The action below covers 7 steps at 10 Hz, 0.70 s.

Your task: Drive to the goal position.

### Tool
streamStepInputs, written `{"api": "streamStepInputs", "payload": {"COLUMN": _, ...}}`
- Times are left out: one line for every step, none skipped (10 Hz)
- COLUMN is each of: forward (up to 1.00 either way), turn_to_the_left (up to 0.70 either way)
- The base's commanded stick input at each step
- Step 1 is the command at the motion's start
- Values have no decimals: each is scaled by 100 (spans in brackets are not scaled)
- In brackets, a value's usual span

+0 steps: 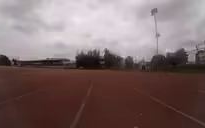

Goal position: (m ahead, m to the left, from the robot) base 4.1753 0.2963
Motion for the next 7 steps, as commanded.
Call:
{"api": "streamStepInputs", "payload": {"forward": 70, "turn_to_the_left": 0}}
{"api": "streamStepInputs", "payload": {"forward": 70, "turn_to_the_left": 0}}
{"api": "streamStepInputs", "payload": {"forward": 70, "turn_to_the_left": 0}}
{"api": "streamStepInputs", "payload": {"forward": 70, "turn_to_the_left": 0}}
{"api": "streamStepInputs", "payload": {"forward": 70, "turn_to_the_left": 0}}
{"api": "streamStepInputs", "payload": {"forward": 70, "turn_to_the_left": 0}}
{"api": "streamStepInputs", "payload": {"forward": 70, "turn_to_the_left": 0}}
